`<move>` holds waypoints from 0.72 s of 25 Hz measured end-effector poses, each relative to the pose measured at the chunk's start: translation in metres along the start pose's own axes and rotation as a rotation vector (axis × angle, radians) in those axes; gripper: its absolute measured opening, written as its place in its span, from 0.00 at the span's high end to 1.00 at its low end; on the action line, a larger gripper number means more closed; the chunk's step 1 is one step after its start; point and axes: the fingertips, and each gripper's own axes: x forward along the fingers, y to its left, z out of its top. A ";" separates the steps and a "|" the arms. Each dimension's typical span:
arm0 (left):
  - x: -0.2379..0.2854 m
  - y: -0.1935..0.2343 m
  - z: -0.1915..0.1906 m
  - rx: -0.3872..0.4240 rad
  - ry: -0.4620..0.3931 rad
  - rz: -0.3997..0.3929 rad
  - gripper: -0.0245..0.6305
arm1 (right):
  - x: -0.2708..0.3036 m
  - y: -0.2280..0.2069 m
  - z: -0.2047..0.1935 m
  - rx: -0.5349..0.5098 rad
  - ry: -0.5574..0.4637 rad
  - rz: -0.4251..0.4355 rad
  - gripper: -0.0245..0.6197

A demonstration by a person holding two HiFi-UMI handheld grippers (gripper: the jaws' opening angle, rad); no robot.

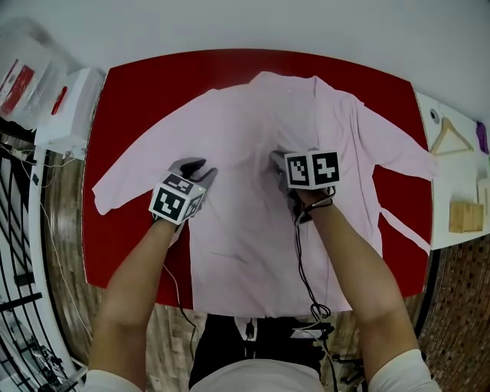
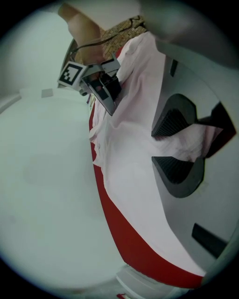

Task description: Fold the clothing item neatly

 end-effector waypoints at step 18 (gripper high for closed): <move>-0.009 0.002 -0.002 -0.024 -0.027 0.002 0.77 | -0.064 -0.042 -0.008 0.024 -0.171 -0.074 0.93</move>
